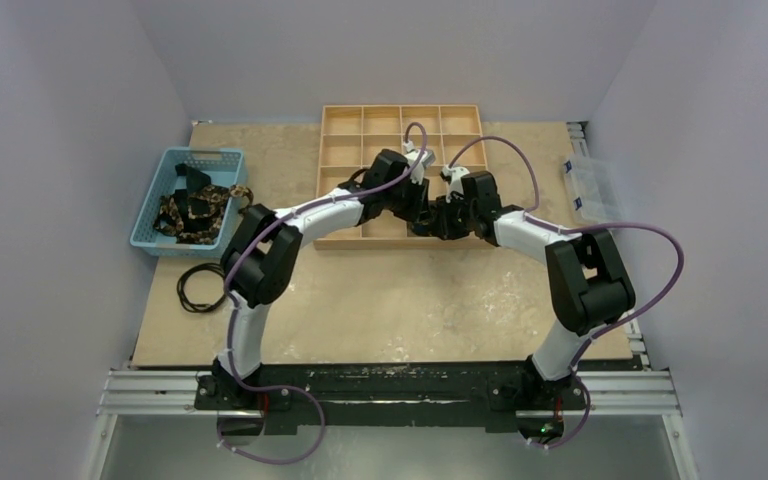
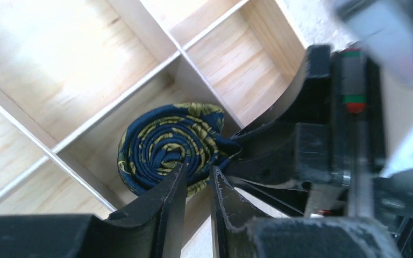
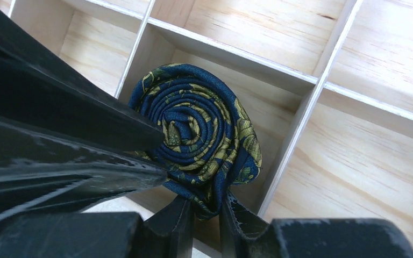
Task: Roll the ties
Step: Place the tie in the storage box, then reset both arms
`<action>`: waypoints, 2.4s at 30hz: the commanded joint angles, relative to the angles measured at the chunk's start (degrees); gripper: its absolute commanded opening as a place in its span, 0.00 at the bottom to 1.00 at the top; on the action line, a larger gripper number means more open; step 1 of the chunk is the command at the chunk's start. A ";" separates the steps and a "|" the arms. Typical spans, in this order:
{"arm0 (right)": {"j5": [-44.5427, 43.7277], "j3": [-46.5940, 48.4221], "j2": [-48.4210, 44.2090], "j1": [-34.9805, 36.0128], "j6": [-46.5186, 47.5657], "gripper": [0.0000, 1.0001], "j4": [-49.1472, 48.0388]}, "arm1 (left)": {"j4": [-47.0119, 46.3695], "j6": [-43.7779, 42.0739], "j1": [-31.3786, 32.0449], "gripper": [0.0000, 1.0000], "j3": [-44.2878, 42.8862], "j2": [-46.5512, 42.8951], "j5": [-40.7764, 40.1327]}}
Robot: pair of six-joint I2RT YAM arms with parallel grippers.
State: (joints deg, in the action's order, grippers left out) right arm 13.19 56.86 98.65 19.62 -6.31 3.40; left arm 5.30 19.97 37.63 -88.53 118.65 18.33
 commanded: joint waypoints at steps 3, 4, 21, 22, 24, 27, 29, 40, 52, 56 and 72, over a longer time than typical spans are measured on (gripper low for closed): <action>-4.22 1.19 0.57 0.00 0.85 0.21 4.07 | 4.33 -1.29 0.99 0.21 -0.25 2.19 -2.45; -4.18 1.67 0.58 0.06 0.86 0.23 4.54 | 4.80 -1.26 1.04 0.20 -0.03 2.37 -2.91; -2.08 6.88 -6.55 -0.01 -1.44 0.48 11.05 | 7.49 -1.03 0.83 0.19 -0.55 4.37 -4.14; -2.18 7.08 -7.40 0.06 -1.86 0.49 11.10 | 7.32 -1.13 0.81 0.20 -0.33 3.90 -4.17; -2.12 7.46 -9.13 -0.03 -3.20 0.54 10.75 | 7.04 -1.52 0.67 0.24 -0.06 2.41 -4.33; -3.54 7.99 -11.35 -0.89 -6.19 0.54 8.83 | 6.19 -2.22 0.53 0.30 0.44 -0.69 -3.76; -4.12 9.33 -10.92 -1.98 -8.48 0.43 7.75 | 5.42 -2.51 0.45 0.30 1.17 -2.97 -4.33; -1.62 20.49 1.51 -3.03 -8.76 0.31 8.53 | 4.22 -1.07 -3.24 0.40 4.84 -11.98 -5.60; 1.12 27.06 12.07 -3.02 -6.47 0.21 10.43 | 4.70 -1.41 -5.27 0.40 9.37 -17.12 -6.16; 0.27 25.26 12.34 -3.01 -5.61 0.09 10.60 | 4.95 -1.76 -5.94 0.41 9.67 -17.64 -6.19; 0.09 21.37 9.26 -3.01 -4.45 0.13 11.65 | 5.79 -1.73 -7.85 0.66 9.44 -18.79 -3.60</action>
State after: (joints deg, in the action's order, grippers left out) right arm 12.99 78.06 112.03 16.49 -11.38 14.63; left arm 11.62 18.68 30.96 -78.89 104.09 12.84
